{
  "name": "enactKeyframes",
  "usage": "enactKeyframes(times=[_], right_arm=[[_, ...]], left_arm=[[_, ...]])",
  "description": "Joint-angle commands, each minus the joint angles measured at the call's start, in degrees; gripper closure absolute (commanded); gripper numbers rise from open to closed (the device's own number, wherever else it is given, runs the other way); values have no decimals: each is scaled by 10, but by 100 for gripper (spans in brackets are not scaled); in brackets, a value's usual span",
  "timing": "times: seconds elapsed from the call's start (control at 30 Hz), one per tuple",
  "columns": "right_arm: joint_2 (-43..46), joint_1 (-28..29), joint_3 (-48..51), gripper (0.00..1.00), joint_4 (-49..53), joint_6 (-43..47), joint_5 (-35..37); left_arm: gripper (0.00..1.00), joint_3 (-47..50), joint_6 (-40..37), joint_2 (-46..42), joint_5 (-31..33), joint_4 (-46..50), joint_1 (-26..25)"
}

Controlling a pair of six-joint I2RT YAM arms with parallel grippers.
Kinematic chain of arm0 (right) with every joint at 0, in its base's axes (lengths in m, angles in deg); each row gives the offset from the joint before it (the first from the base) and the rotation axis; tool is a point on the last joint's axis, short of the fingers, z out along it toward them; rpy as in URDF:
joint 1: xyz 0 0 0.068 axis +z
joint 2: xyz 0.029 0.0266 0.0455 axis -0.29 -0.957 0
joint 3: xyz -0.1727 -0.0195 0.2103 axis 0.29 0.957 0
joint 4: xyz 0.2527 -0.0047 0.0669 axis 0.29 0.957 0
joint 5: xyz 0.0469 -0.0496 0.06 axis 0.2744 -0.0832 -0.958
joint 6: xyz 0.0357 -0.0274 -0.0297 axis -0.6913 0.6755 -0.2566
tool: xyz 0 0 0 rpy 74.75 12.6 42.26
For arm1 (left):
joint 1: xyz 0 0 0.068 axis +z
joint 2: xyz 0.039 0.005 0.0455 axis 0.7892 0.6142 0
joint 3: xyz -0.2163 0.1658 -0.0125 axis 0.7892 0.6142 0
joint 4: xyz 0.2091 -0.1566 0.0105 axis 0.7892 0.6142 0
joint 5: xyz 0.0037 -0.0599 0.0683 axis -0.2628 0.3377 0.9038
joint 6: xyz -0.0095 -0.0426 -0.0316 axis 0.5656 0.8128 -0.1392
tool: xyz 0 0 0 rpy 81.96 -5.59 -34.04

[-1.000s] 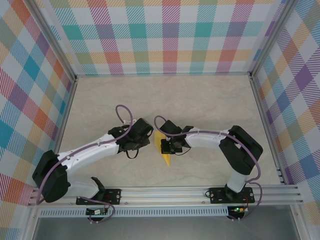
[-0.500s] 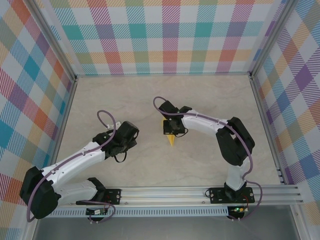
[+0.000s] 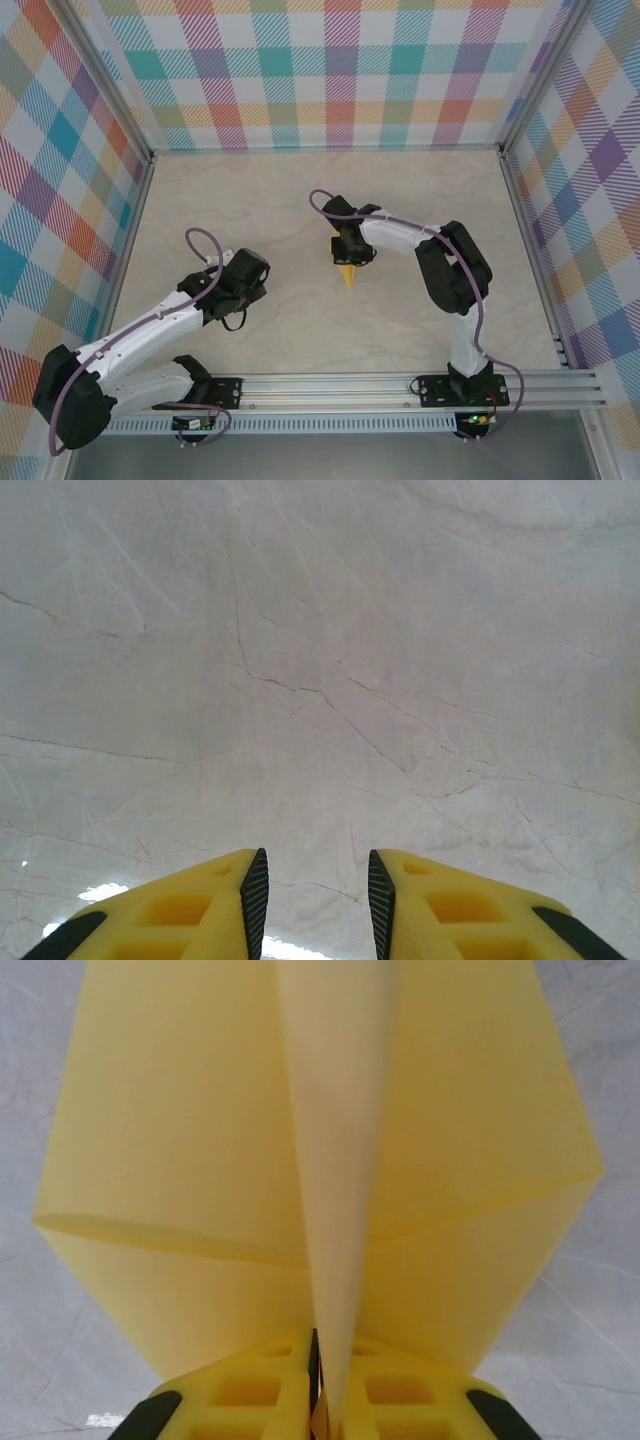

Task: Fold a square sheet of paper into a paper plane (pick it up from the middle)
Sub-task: Move a paper plane to the center of the table.

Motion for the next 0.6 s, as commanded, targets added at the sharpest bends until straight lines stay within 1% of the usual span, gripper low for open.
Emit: enactKeyframes(times=[0.0, 0.23, 0.27, 0.33, 0.43, 0.5, 0.57], right_arm=[[-9, -2, 2, 85, -4, 3, -12], [-25, -4, 2, 79, 0, -6, -12], [-28, -4, 5, 78, -2, -9, -15], [-37, -4, 8, 72, 1, -15, -22], [-61, 0, 1, 70, 33, -27, -2], [-78, 5, -6, 65, 51, -33, 8], [-96, 8, -20, 65, 72, -36, 14]], left_arm=[[65, 11, 5, -8, -8, -3, 7], [65, 10, 3, 6, -17, -16, 9], [65, 9, 3, 9, -19, -16, 9], [65, 9, 3, 12, -20, -16, 9], [65, 12, 3, 16, -21, -21, 9], [65, 14, 3, 17, -23, -24, 9], [65, 14, 3, 20, -22, -27, 10]])
